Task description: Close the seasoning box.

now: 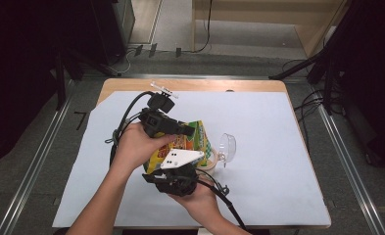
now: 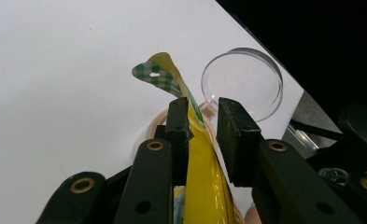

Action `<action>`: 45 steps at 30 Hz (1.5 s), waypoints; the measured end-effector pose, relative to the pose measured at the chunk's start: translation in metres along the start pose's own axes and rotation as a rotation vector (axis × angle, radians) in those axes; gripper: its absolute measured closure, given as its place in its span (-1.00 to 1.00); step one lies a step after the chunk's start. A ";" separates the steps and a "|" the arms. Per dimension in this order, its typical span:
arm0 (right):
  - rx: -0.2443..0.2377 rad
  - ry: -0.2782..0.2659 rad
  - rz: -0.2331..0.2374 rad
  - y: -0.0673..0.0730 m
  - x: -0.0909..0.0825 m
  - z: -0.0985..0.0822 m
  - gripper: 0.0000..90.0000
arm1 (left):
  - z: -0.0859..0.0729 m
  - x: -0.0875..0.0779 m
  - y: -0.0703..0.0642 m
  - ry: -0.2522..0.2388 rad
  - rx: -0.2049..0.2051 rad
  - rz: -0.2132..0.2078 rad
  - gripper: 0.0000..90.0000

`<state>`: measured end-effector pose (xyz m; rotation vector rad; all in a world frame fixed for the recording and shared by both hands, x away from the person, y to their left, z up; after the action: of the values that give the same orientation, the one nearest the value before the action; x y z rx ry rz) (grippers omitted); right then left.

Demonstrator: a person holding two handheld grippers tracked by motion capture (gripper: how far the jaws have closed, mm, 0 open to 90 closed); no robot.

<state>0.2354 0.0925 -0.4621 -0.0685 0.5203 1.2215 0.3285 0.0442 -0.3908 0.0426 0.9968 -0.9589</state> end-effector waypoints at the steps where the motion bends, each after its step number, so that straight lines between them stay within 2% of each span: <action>1: 0.000 0.000 0.000 0.000 0.000 0.000 0.71 | 0.000 0.000 0.000 0.000 0.000 0.000 0.66; 10: -0.009 0.001 -0.004 0.000 0.000 -0.001 0.71 | -0.001 0.000 0.000 0.002 0.004 0.002 0.68; 29: -0.005 0.001 -0.003 0.000 0.000 -0.001 0.71 | -0.001 0.000 0.000 -0.003 0.052 0.032 0.75; 45: -0.007 -0.002 -0.005 0.000 0.000 -0.001 0.72 | -0.001 0.000 -0.001 -0.002 0.059 0.031 0.73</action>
<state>0.2353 0.0917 -0.4628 -0.0751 0.5139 1.2186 0.3269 0.0439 -0.3915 0.1062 0.9634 -0.9603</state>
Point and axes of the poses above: each handheld gripper's, and its own axes: x roughly forward along the jaws, z roughly out of its top, y roughly to its left, the point moved 10 cm from there along x, roughly forward along the jaws
